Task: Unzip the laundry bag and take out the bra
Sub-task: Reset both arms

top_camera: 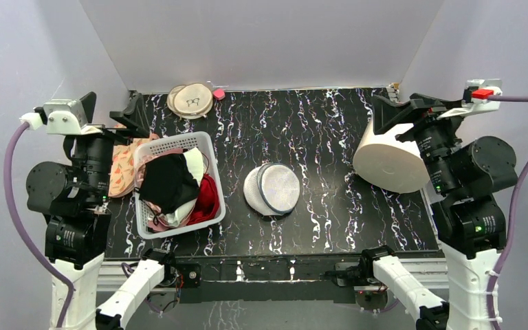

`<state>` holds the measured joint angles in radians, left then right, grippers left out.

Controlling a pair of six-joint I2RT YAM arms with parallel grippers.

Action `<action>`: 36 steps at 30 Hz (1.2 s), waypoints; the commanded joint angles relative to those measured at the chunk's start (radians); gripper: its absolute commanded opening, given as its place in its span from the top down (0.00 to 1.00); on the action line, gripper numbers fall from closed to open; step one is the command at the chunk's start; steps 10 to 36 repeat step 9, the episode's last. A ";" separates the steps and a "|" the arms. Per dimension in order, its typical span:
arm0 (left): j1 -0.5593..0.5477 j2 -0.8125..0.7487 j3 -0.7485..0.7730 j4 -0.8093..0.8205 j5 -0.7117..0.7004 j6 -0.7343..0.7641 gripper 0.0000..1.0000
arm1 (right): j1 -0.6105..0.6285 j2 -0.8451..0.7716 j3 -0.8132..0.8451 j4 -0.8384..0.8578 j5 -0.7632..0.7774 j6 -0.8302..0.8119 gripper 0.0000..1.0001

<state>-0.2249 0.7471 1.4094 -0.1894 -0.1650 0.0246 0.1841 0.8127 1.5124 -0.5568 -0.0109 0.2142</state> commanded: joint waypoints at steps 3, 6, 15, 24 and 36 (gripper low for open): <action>-0.019 0.013 -0.028 0.029 0.051 0.032 0.02 | 0.002 0.016 -0.010 0.047 0.011 -0.003 0.02; -0.029 0.012 -0.040 0.030 0.052 0.036 0.02 | 0.003 -0.009 -0.055 0.072 -0.001 -0.018 0.02; -0.036 0.015 -0.042 0.034 0.053 0.036 0.02 | 0.003 0.002 -0.045 0.050 0.033 0.007 0.02; -0.036 0.015 -0.042 0.034 0.053 0.036 0.02 | 0.003 0.002 -0.045 0.050 0.033 0.007 0.02; -0.036 0.015 -0.042 0.034 0.053 0.036 0.02 | 0.003 0.002 -0.045 0.050 0.033 0.007 0.02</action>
